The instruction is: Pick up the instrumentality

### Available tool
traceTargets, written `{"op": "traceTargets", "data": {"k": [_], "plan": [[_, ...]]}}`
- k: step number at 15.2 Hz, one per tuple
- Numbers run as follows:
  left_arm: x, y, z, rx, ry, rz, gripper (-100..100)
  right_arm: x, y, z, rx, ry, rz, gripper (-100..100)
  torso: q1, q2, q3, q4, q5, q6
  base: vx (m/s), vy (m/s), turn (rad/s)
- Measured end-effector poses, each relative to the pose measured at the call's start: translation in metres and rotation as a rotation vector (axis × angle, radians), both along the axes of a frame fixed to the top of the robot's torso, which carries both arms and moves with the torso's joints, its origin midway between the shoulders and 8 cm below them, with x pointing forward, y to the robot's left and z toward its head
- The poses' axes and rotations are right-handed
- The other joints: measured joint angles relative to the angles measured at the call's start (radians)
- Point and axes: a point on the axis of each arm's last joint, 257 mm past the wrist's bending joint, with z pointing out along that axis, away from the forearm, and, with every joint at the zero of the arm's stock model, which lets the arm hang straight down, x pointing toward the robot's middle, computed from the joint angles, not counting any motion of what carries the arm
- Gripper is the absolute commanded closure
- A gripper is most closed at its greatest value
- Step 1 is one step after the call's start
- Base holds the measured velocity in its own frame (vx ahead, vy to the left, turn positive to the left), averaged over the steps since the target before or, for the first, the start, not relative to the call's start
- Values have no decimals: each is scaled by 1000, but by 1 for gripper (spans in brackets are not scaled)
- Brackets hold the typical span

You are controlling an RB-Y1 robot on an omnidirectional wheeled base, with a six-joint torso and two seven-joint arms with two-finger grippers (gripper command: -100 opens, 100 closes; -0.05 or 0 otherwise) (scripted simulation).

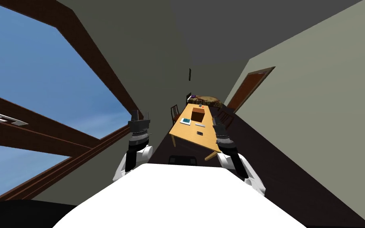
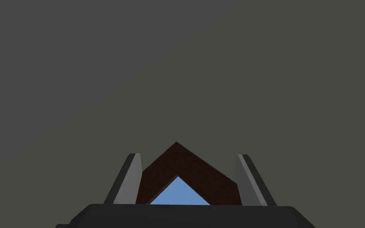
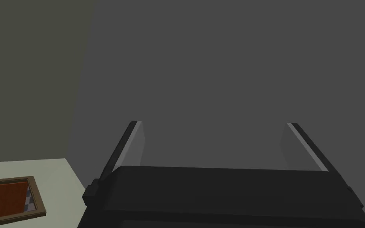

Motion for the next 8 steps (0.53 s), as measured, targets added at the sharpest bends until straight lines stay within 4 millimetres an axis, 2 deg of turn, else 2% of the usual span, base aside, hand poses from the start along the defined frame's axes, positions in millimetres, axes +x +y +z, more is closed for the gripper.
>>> {"op": "traceTargets", "data": {"k": [8], "plan": [[0,0,0,0,0,0,0,17,18,-58,-156,109,87,-100,0,0,0,0,0,0,-56,5,307]]}}
